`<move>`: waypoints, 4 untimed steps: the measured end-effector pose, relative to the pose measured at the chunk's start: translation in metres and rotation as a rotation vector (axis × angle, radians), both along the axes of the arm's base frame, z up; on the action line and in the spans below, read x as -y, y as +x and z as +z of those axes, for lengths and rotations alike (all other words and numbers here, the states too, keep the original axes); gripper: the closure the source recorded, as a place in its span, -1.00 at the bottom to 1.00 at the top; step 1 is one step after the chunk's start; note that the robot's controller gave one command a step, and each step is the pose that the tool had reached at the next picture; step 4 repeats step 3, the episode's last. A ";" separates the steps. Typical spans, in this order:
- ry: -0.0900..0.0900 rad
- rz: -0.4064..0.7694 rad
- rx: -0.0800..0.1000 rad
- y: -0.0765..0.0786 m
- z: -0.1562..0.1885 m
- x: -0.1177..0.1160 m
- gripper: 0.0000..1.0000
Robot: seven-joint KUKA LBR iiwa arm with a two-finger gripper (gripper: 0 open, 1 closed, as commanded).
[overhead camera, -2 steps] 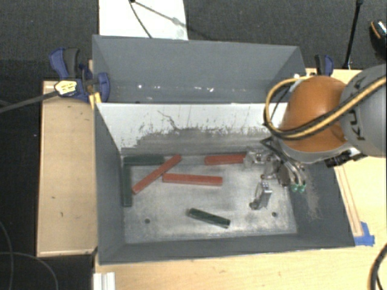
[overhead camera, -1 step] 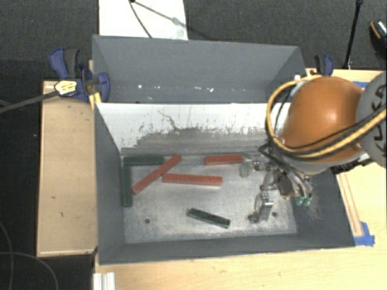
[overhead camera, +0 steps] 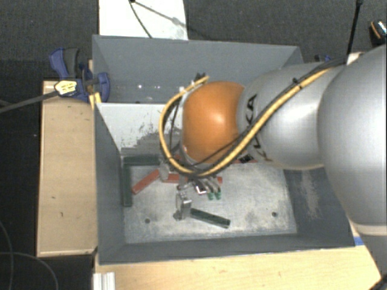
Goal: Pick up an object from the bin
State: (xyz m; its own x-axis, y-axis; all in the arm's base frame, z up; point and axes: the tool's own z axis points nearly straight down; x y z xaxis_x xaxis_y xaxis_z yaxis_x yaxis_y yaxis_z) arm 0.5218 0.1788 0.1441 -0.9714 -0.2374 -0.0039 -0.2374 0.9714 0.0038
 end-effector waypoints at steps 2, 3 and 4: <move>-0.003 0.020 0.003 0.064 -0.073 0.092 1.00; -0.004 0.032 0.008 0.066 0.064 0.108 1.00; -0.004 0.032 0.008 0.066 0.064 0.108 1.00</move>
Offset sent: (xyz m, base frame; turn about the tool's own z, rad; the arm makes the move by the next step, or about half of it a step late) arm 0.0630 -0.0916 -0.0741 -0.0220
